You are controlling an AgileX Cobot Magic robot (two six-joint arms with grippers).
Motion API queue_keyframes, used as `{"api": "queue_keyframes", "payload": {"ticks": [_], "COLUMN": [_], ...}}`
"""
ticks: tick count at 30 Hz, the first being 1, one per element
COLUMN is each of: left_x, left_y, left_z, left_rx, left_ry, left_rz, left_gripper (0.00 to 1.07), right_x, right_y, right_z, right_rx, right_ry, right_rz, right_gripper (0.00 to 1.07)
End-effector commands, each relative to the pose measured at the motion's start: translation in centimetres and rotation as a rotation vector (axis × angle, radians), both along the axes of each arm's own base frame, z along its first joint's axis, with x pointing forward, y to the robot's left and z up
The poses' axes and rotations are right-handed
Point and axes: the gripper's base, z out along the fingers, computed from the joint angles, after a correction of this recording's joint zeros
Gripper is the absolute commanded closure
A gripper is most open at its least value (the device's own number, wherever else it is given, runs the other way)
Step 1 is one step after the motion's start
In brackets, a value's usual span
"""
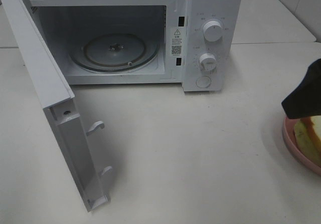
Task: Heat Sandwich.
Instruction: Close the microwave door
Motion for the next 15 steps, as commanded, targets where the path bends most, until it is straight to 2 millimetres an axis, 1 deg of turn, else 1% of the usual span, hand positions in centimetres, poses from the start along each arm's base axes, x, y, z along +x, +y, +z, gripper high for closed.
{"api": "queue_keyframes", "payload": {"ticks": [1,5,6,7,10,11,12,15], "left_x": [-0.4,-0.4,-0.4,-0.4,-0.4,-0.4,-0.4,-0.4], "left_y": [0.0,0.0,0.0,0.0,0.0,0.0,0.0,0.0], "left_z": [0.0,0.0,0.0,0.0,0.0,0.0,0.0,0.0], "left_rx": [-0.004,-0.004,-0.004,-0.004,-0.004,-0.004,-0.004,-0.004], "left_ry": [-0.031,-0.031,-0.031,-0.031,-0.031,-0.031,-0.031,-0.031], "left_rz": [0.002,0.002,0.002,0.002,0.002,0.002,0.002,0.002], "left_gripper": [0.09,0.09,0.09,0.09,0.09,0.09,0.09,0.09], "right_x": [-1.1,-3.6,-3.6,-4.5,-6.1,-6.1,-7.1,-8.6], "right_y": [-0.5,-1.5,-1.5,-2.0,-2.9,-2.9,-3.4,-4.1], "right_z": [0.6,1.7,1.7,2.2,2.8,2.8,2.8,2.1], "right_rx": [-0.001,0.0,0.0,-0.01,-0.019,-0.019,-0.009,-0.002], "right_ry": [-0.009,-0.047,-0.047,-0.077,-0.133,-0.133,-0.176,-0.215], "right_rz": [0.01,0.016,0.016,0.016,0.007,0.007,-0.005,-0.018], "right_gripper": [0.31,0.31,0.31,0.31,0.31,0.31,0.31,0.31]}}
